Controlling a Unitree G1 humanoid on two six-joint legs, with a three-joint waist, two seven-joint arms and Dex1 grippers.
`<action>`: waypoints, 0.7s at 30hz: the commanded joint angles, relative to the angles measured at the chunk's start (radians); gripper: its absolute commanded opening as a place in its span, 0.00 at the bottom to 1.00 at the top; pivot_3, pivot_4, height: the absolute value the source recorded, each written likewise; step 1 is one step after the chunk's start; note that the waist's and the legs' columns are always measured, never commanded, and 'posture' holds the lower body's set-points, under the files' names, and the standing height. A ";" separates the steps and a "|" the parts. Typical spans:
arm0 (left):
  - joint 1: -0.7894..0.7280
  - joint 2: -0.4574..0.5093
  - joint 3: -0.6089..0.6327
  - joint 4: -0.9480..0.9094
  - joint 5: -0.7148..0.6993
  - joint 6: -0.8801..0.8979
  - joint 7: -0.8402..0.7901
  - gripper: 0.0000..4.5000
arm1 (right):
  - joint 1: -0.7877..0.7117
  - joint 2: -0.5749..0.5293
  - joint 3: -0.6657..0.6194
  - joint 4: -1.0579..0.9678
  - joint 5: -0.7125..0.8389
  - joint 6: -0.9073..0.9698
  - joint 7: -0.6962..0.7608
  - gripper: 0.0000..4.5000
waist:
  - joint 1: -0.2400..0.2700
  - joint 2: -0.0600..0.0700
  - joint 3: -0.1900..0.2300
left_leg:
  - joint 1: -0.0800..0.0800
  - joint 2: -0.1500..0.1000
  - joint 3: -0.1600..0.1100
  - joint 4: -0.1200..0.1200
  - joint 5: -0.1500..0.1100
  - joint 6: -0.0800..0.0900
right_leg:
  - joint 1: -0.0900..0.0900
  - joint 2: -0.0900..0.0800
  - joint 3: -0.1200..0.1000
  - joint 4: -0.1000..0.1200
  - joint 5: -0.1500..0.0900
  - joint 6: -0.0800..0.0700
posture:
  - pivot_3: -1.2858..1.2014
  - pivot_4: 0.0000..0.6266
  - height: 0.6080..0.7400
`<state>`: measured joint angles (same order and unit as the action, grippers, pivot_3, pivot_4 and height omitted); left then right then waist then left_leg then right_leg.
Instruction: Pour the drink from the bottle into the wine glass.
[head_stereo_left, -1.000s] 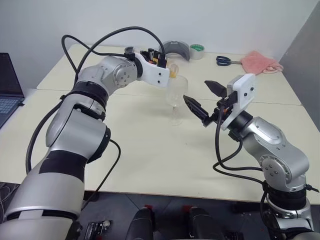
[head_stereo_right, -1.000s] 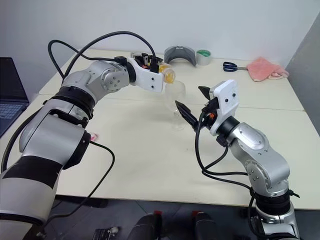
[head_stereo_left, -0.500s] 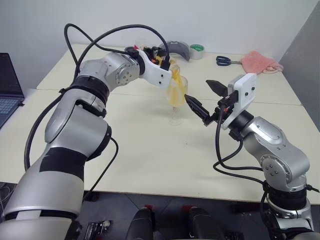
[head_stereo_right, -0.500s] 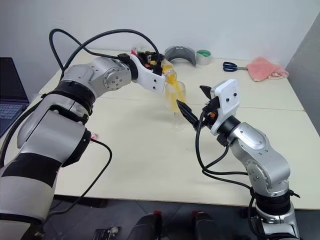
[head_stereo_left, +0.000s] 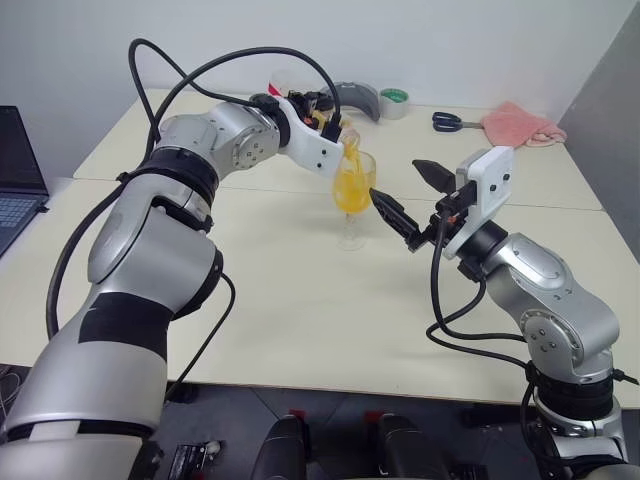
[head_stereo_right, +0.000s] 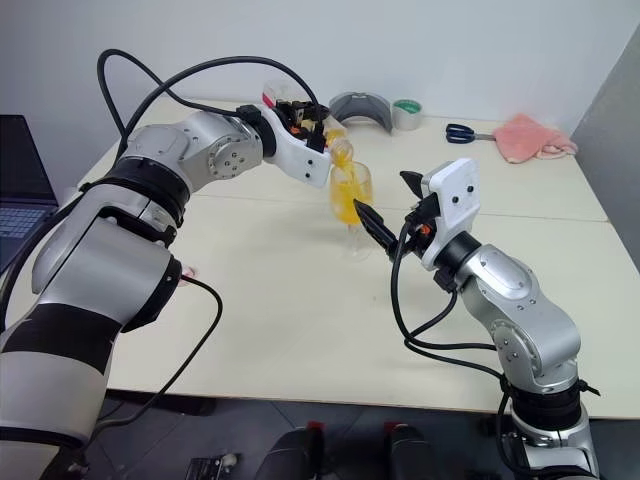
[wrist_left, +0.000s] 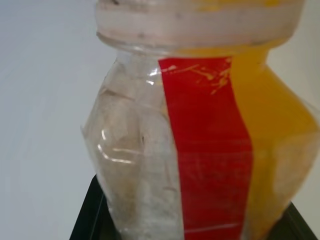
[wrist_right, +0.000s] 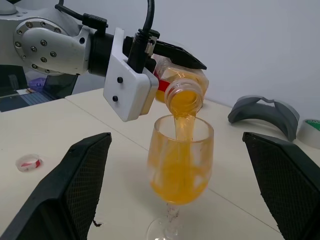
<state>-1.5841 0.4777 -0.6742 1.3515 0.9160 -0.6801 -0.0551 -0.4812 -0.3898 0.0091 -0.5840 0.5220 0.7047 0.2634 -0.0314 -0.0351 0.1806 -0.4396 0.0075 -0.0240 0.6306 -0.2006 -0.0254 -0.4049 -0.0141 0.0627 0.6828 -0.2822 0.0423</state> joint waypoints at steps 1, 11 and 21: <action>-0.055 0.014 -0.008 -0.004 0.010 0.009 0.031 0.38 | -0.010 -0.003 -0.026 -0.028 -0.007 -0.018 0.004 1.00 | 0.000 0.000 0.000 | 0.000 0.000 0.000 0.000 0.000 0.000 | 0.000 0.000 0.000 0.000 0.000 0.000 | 0.52 0.24 1.00; -0.043 0.009 0.041 0.001 -0.055 0.000 -0.030 0.38 | -0.009 -0.002 -0.029 -0.026 -0.009 -0.018 0.013 1.00 | 0.000 0.000 0.000 | 0.000 0.000 0.000 0.000 0.000 0.000 | 0.000 0.000 0.000 0.000 0.000 0.000 | 0.52 0.24 1.00; 0.003 0.003 0.199 -0.018 -0.250 -0.026 -0.221 0.38 | -0.008 -0.002 -0.024 -0.021 -0.014 -0.016 0.029 1.00 | 0.000 0.000 0.000 | 0.000 0.000 0.000 0.001 0.000 0.000 | 0.000 0.000 0.000 0.001 0.000 0.000 | 0.52 0.24 1.00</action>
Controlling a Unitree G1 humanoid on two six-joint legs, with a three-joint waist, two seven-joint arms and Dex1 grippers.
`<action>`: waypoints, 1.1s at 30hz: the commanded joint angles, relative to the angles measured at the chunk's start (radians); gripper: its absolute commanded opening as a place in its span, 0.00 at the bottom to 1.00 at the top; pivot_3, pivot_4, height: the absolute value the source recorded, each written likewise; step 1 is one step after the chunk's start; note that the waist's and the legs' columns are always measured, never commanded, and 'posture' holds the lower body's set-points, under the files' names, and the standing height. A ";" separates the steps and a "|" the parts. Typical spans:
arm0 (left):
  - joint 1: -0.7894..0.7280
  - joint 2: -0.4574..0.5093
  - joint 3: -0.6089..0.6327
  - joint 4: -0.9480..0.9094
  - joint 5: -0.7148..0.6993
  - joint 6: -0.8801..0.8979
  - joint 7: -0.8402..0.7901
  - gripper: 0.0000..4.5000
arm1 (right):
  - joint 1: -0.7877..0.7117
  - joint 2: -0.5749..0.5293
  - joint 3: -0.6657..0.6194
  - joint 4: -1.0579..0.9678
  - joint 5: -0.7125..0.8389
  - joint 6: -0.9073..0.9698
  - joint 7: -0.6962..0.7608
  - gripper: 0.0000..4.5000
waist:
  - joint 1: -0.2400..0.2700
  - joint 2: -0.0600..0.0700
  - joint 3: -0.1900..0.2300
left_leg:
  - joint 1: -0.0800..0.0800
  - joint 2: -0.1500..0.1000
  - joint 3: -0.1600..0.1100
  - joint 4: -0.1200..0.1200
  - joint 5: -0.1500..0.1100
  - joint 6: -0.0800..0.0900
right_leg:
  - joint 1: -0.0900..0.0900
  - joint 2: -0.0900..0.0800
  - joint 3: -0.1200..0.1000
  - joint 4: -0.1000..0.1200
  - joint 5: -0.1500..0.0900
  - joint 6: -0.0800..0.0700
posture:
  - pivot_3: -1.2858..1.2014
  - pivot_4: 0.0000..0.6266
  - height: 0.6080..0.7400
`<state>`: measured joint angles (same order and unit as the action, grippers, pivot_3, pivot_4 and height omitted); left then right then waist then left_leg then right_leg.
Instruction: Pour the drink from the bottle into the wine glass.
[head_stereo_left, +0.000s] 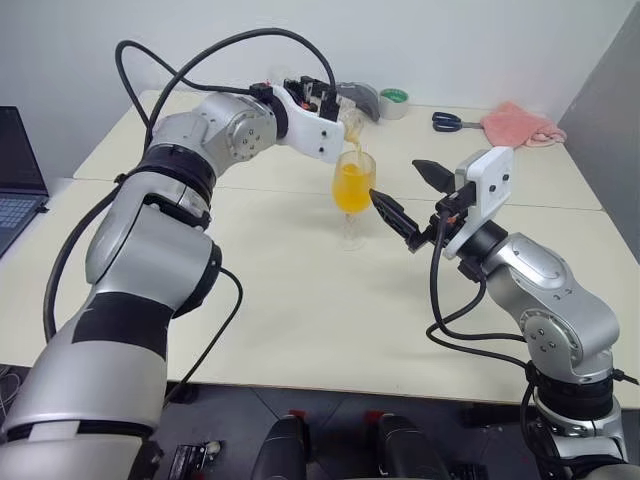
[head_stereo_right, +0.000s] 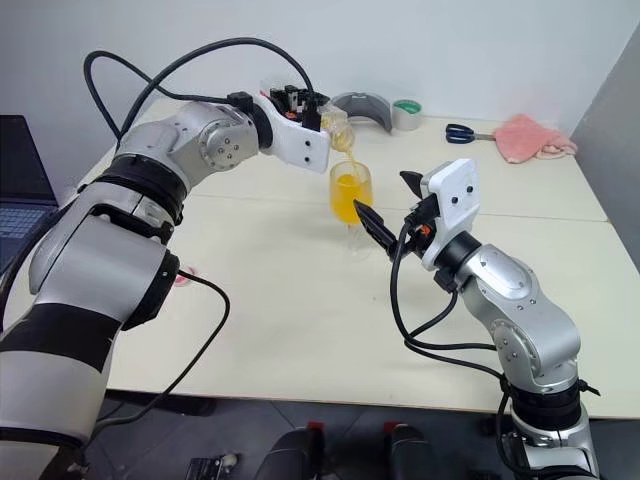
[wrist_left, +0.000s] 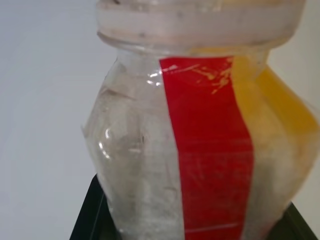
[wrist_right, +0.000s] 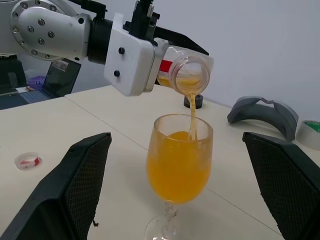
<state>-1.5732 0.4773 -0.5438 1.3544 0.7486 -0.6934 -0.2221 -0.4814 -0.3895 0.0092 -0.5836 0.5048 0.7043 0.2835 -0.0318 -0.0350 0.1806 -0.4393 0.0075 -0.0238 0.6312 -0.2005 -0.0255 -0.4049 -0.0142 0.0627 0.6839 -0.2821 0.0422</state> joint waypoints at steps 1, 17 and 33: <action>-0.003 0.002 0.090 -0.024 -0.108 -0.011 -0.080 0.38 | -0.009 -0.001 -0.023 -0.020 0.002 -0.016 0.010 1.00 | 0.000 0.000 0.000 | 0.000 0.000 0.000 0.000 0.000 0.000 | 0.000 0.000 0.000 0.000 0.000 0.000 | 0.52 0.24 1.00; 0.113 0.025 0.628 -0.092 -0.680 0.504 -0.367 0.38 | 0.040 -0.048 -0.023 -0.086 0.046 -0.012 0.103 1.00 | -0.021 0.000 0.000 | 0.001 0.001 -0.001 0.011 0.000 0.000 | 0.000 0.000 0.000 0.013 0.000 0.000 | 0.52 0.24 1.00; 0.527 0.033 0.820 -0.211 -0.853 0.528 -0.166 0.38 | 0.181 -0.213 -0.023 -0.198 0.124 0.000 0.236 1.00 | -0.019 0.000 -0.001 | 0.003 0.002 -0.003 0.013 0.000 0.000 | 0.001 0.000 0.001 0.014 0.000 0.000 | 0.52 0.24 1.00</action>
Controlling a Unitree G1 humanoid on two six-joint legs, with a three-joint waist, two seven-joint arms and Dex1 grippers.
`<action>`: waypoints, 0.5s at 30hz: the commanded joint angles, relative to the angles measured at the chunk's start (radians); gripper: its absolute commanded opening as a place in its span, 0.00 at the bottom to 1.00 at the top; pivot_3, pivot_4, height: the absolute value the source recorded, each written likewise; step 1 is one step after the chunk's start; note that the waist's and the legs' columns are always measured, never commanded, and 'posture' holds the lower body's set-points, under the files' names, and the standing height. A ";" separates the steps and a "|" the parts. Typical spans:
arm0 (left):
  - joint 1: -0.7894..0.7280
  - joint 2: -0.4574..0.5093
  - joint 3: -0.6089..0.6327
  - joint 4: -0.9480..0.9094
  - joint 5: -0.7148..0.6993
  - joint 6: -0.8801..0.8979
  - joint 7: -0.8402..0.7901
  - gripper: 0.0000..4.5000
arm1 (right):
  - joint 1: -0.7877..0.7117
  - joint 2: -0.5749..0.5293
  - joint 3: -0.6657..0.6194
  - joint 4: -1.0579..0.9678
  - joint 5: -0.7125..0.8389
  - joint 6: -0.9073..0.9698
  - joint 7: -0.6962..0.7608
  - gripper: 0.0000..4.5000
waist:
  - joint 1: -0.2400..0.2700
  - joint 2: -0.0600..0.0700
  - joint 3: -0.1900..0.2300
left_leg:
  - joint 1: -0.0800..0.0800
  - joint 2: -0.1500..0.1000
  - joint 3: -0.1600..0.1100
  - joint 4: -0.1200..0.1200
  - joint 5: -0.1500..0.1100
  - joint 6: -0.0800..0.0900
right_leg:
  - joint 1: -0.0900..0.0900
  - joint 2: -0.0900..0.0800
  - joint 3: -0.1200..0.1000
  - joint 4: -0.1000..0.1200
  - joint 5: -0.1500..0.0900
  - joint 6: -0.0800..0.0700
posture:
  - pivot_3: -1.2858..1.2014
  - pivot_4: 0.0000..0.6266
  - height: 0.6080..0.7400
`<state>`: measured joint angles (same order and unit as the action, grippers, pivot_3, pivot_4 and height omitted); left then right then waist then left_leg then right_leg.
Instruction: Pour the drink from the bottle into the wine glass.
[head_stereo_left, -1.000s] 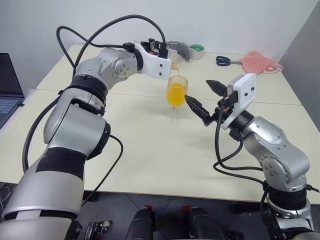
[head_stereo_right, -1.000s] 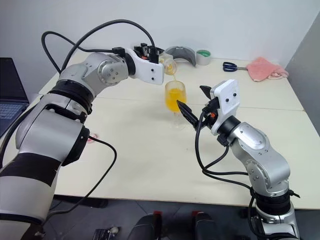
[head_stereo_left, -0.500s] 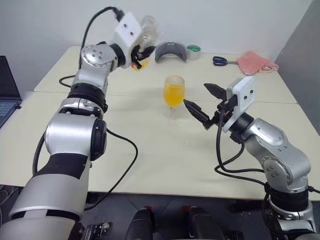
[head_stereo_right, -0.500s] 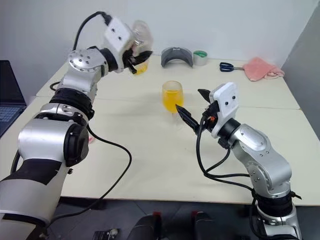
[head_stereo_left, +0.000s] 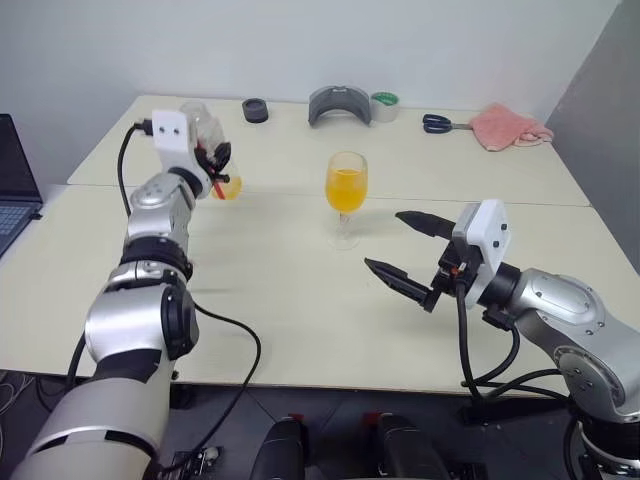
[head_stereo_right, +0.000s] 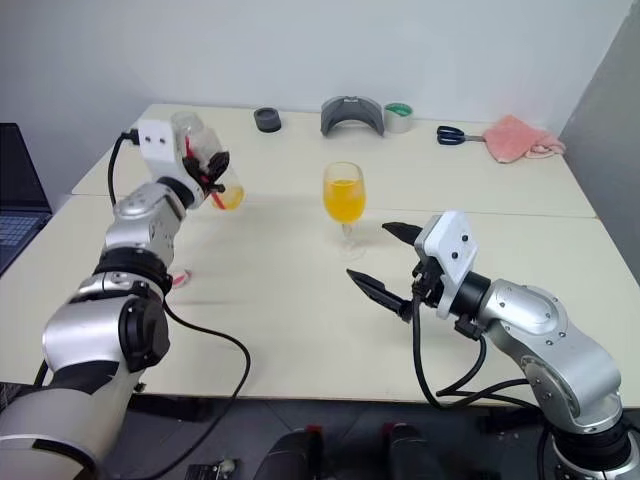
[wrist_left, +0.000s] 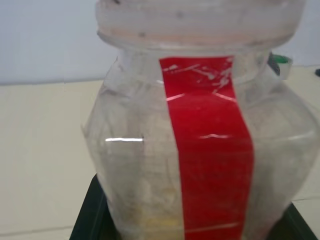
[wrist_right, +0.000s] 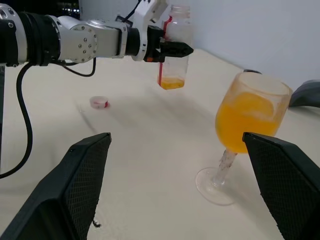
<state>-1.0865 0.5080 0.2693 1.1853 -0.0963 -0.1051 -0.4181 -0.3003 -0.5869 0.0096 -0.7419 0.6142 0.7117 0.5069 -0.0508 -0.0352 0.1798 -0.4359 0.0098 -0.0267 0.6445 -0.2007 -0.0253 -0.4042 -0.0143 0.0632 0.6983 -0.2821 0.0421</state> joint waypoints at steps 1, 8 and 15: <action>0.061 0.003 0.008 -0.039 -0.005 -0.072 0.045 0.38 | 0.001 -0.015 -0.023 -0.038 0.015 -0.006 0.010 1.00 | 0.000 0.000 0.000 | 0.000 0.000 0.000 0.000 0.000 0.000 | 0.000 0.000 0.000 0.000 0.000 0.000 | 0.52 0.24 1.00; 0.132 -0.019 -0.011 -0.027 0.003 -0.132 0.058 0.38 | -0.004 -0.005 -0.024 -0.026 0.019 0.000 -0.006 1.00 | 0.016 -0.002 -0.001 | 0.000 -0.001 0.000 0.001 0.000 0.000 | 0.001 0.000 0.000 0.000 0.000 0.000 | 0.52 0.24 1.00; 0.145 -0.030 0.004 -0.023 -0.022 -0.117 0.040 0.81 | -0.019 0.002 -0.022 -0.018 0.017 0.007 -0.017 1.00 | 0.019 -0.002 -0.002 | 0.000 -0.001 0.001 0.001 0.000 0.000 | 0.001 0.000 0.000 0.000 0.000 0.000 | 0.52 0.24 1.00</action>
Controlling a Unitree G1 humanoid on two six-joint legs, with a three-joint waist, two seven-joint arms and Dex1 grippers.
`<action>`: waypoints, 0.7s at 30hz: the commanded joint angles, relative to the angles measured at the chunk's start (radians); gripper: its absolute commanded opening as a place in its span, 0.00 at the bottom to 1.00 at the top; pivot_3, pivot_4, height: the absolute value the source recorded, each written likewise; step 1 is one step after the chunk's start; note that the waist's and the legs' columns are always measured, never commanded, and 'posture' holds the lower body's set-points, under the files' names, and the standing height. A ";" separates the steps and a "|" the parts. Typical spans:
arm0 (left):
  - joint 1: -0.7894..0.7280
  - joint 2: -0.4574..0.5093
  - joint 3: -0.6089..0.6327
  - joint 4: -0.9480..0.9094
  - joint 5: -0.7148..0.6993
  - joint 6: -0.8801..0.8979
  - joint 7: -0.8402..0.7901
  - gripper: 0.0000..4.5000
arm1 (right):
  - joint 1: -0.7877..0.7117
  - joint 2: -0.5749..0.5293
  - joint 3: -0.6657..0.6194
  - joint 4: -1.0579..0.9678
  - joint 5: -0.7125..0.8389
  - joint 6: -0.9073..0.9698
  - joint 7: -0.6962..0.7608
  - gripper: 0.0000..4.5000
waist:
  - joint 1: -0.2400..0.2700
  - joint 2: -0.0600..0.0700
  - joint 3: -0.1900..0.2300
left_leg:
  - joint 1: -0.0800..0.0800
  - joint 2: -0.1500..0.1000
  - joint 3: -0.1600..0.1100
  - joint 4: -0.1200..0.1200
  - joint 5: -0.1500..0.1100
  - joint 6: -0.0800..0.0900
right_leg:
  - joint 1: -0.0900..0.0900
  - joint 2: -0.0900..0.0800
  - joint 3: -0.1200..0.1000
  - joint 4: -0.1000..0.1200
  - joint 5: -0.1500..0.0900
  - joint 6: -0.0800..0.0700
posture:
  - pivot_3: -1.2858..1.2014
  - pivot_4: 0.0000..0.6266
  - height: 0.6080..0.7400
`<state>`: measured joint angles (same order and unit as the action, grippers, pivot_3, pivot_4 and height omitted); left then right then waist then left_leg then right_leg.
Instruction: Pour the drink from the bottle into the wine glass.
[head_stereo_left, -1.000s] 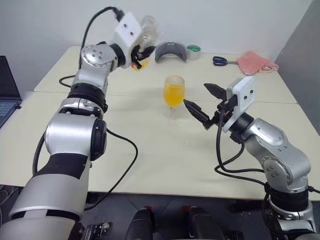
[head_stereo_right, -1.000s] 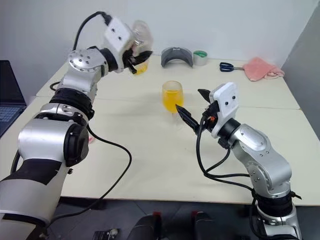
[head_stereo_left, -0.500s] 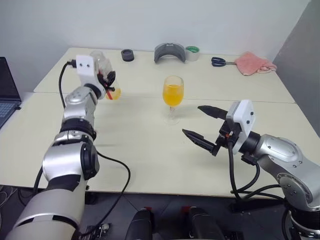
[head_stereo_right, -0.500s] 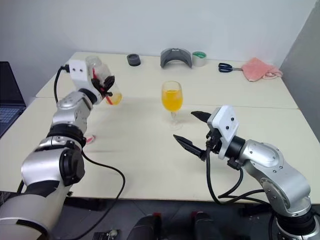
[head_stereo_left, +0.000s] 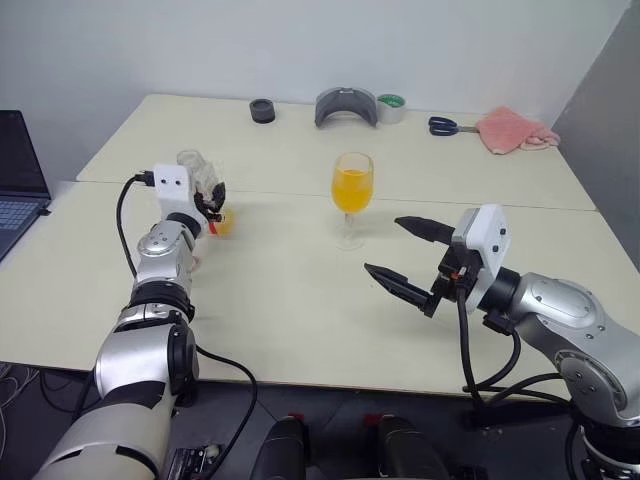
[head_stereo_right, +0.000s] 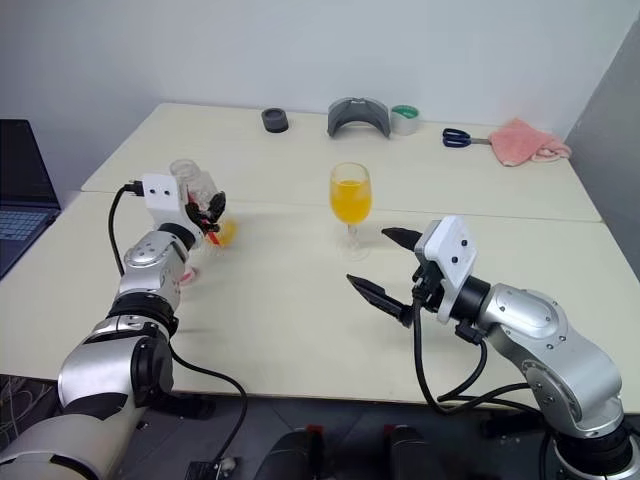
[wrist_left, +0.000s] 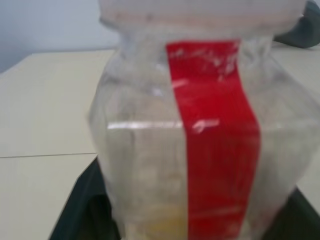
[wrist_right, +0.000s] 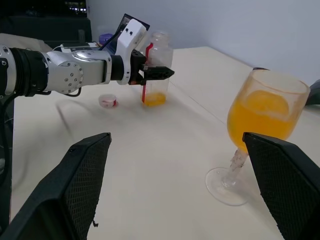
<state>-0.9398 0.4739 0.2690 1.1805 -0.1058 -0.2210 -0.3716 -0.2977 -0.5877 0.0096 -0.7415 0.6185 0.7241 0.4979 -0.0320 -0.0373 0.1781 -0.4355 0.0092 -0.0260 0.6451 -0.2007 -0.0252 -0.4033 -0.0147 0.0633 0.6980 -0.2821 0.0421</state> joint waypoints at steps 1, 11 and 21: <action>-0.001 0.005 0.004 -0.022 -0.013 0.003 -0.007 0.88 | -0.022 0.004 -0.022 -0.017 0.011 -0.005 -0.008 1.00 | 0.000 0.000 0.000 | 0.000 0.000 0.000 0.000 0.000 0.000 | 0.000 0.000 0.000 0.000 0.000 0.000 | 0.52 0.24 1.00; 0.122 0.015 0.001 -0.230 -0.034 0.131 -0.020 0.99 | 0.045 -0.007 -0.040 -0.048 0.007 -0.002 -0.018 1.00 | -0.001 0.000 0.000 | 0.000 0.000 0.000 0.000 0.000 0.000 | 0.000 0.000 0.000 0.000 0.000 0.000 | 0.52 0.24 1.00; 0.517 0.007 0.023 -0.932 -0.141 0.509 0.000 0.99 | 0.234 -0.007 -0.096 -0.077 -0.044 -0.026 -0.079 1.00 | 0.001 -0.001 -0.001 | 0.001 0.001 -0.001 0.000 0.000 0.000 | 0.001 -0.001 0.001 0.000 0.000 0.000 | 0.52 0.24 1.00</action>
<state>-0.4365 0.4771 0.2764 0.3726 -0.2145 0.2368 -0.3798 -0.0769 -0.6028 -0.0476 -0.7826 0.5947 0.7236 0.4467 -0.0313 -0.0388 0.1769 -0.4343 0.0104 -0.0266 0.6447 -0.2007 -0.0254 -0.4024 -0.0176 0.0646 0.6980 -0.2821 0.0421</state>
